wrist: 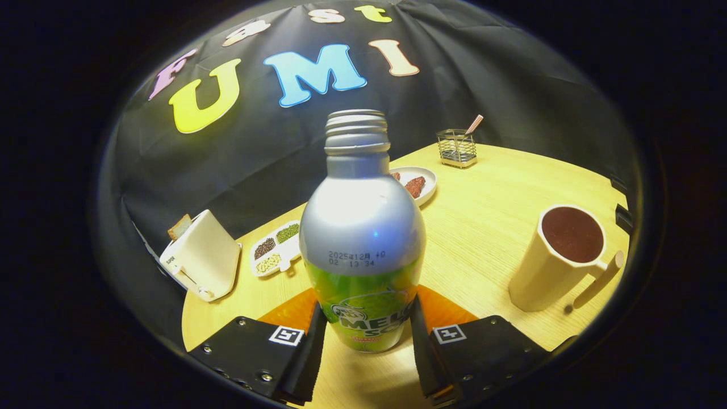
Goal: Take the bottle from table, then pour the juice into the cup, finally place the bottle on the coaster
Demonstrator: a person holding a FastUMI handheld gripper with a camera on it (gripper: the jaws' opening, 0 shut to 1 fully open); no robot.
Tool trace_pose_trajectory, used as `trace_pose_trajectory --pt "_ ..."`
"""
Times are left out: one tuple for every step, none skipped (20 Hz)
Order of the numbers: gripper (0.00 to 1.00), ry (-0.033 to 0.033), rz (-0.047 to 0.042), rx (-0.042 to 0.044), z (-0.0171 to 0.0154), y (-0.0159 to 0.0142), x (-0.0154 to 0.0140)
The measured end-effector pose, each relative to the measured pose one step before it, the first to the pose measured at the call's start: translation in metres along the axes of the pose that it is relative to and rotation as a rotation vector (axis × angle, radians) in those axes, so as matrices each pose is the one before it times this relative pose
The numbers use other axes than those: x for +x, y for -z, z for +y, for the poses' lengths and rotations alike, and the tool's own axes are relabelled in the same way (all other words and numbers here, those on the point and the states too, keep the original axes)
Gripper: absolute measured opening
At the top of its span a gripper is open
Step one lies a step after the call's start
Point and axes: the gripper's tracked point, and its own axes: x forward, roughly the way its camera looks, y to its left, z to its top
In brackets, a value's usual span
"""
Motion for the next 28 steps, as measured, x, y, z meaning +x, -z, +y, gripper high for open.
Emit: trace_pose_trajectory --pt "0.68 0.00886 -0.00726 -0.01353 0.00003 -0.00134 0.00512" --pt "0.68 0.00667 -0.00281 -0.01349 0.00075 -0.00049 0.00419" --pt "0.68 0.00159 -0.00459 -0.01396 0.00193 -0.00005 0.00517" --pt "0.68 -0.0019 -0.00537 -0.01173 0.00141 0.00087 0.00506" --pt "0.68 -0.00206 -0.0025 -0.0116 0.00268 -0.0004 0.00386" --pt "0.68 0.00135 -0.003 -0.01388 0.00127 0.00032 0.00529" --pt "0.68 0.00026 -0.00255 -0.01524 0.00111 -0.00063 0.00301" --pt "0.68 0.00107 -0.0052 -0.01549 0.00088 -0.00107 0.0024" --pt "0.68 0.00094 -0.00719 -0.01603 0.00071 -0.00142 0.00346" --pt "0.71 0.00824 -0.00473 -0.01472 0.00001 -0.00083 0.00264" --pt "0.72 0.00382 -0.01567 -0.01559 -0.00003 -0.00306 0.00194" --pt "0.72 0.00655 -0.00974 -0.01182 -0.00041 -0.00228 0.00236" --pt "0.72 -0.00119 -0.0038 -0.00487 0.00223 -0.00104 0.003" --pt "0.72 -0.00892 -0.00529 -0.00027 0.00256 -0.00042 0.003" --pt "0.72 -0.00811 -0.00155 0.00274 0.00244 -0.00067 0.00277" --pt "0.73 -0.00623 -0.00241 -0.00177 0.00295 0.00021 0.00343" --pt "0.73 -0.00291 0.00129 -0.00766 0.00163 0.00076 0.00146" --pt "0.73 0.00423 -0.0087 -0.01603 -0.00018 -0.00144 0.0028" --pt "0.74 -0.00161 -0.00929 -0.02002 0.00102 -0.00143 0.00131" --pt "0.74 0.00269 -0.00395 -0.02014 -0.00006 0.00062 0.00022" --pt "0.75 -0.00125 0.00368 -0.01309 0.00063 0.00133 0.00159" --pt "0.75 -0.00179 -0.00885 -0.01012 0.00033 -0.0008 0.00121" --pt "0.76 -0.00434 0.00377 -0.00027 0.0007 0.00123 0.0008" --pt "0.76 -0.00091 -0.00411 -0.00356 0.00078 -0.00031 -0.00099" --pt "0.77 -0.00029 0.00035 -0.00198 0.00006 -0.00004 0.00091" --pt "0.77 0.0005 -0.00012 -0.00165 -0.0003 0.00046 -0.001" --pt "0.78 -0.00204 0.00052 -0.00191 0.00112 -0.00006 -0.00068" --pt "0.79 0.00522 0.00457 -0.00243 -0.0005 0.00173 0.00007"
